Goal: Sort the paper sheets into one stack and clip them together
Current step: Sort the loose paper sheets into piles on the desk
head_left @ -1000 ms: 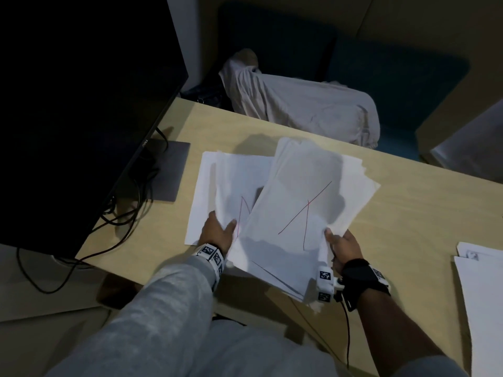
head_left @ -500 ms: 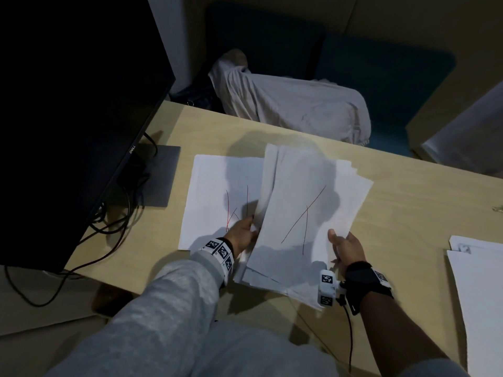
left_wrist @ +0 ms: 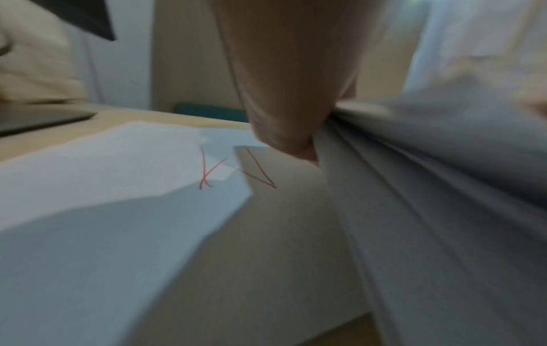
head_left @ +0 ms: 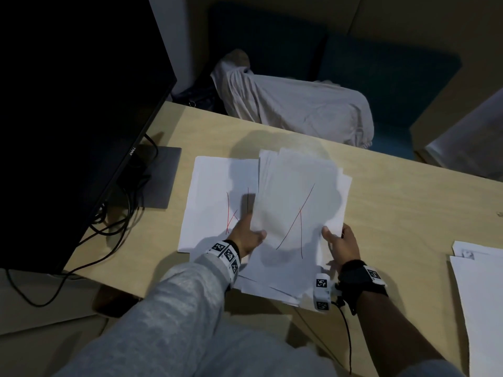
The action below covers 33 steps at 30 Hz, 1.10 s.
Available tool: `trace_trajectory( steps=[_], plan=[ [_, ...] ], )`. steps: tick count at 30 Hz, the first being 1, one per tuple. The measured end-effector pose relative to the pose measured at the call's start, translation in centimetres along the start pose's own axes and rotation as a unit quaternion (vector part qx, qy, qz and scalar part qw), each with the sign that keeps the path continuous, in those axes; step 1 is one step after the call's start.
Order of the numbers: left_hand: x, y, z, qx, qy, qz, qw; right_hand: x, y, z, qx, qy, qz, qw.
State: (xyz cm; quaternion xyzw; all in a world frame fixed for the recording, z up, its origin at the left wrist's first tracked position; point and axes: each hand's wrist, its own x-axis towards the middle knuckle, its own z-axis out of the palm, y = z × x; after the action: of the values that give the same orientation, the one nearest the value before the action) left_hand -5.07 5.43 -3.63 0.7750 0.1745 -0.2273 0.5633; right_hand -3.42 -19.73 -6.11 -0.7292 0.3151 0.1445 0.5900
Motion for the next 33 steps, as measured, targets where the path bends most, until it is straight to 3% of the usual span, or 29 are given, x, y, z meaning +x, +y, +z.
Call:
trace_trajectory(
  steps=[3, 6, 8, 9, 11, 12, 13, 15, 22, 25, 29, 33],
  plan=[
    [-0.1, -0.7, -0.8, -0.056, -0.017, -0.015, 0.998, -0.1, -0.2, -0.1, 0.036, -0.036, 0.016, 0.999],
    [0.1, -1.6, -1.4, -0.071, -0.017, -0.005, 0.997, -1.0, -1.0, 0.3, -0.024, -0.081, 0.021, 0.996],
    [0.2, -2.1, -2.1, -0.033, 0.046, 0.02, 0.998, -1.5, -1.6, 0.7, -0.066, -0.04, 0.002, 0.997],
    [0.2, -2.6, -2.7, 0.026, 0.119, 0.019, 0.992, -1.4, -1.7, 0.7, -0.085, -0.014, -0.007, 0.996],
    [0.2, -4.3, -4.3, 0.212, 0.255, -0.062, 0.941, -1.1, -1.8, 0.5, -0.119, 0.03, -0.026, 0.992],
    [-0.1, -5.1, -5.1, 0.255, 0.283, -0.131, 0.915, -0.9, -1.7, 0.2, -0.137, 0.048, -0.036, 0.989],
    [-0.5, -5.5, -5.9, 0.255, 0.295, -0.188, 0.901, -0.6, -1.6, -0.2, -0.156, 0.063, -0.041, 0.985],
    [-0.8, -5.9, -7.1, 0.229, 0.293, -0.234, 0.898, -0.3, -1.4, -0.9, -0.179, 0.083, -0.042, 0.98],
    [-0.3, -7.1, -8.7, 0.077, 0.289, -0.225, 0.927, -0.3, -0.3, -1.8, -0.195, 0.102, -0.019, 0.975],
    [-0.7, -7.6, -8.1, 0.075, 0.3, -0.175, 0.935, -0.6, -0.1, -2.0, -0.166, 0.107, -0.007, 0.98],
    [-1.5, -6.8, -7.3, -0.046, 0.293, -0.079, 0.952, -0.9, 0.0, -2.6, -0.15, 0.118, -0.008, 0.982],
    [-2.0, -5.1, -7.1, -0.124, 0.325, -0.052, 0.936, -1.1, 0.2, -3.4, -0.161, 0.112, -0.009, 0.98]
  ],
)
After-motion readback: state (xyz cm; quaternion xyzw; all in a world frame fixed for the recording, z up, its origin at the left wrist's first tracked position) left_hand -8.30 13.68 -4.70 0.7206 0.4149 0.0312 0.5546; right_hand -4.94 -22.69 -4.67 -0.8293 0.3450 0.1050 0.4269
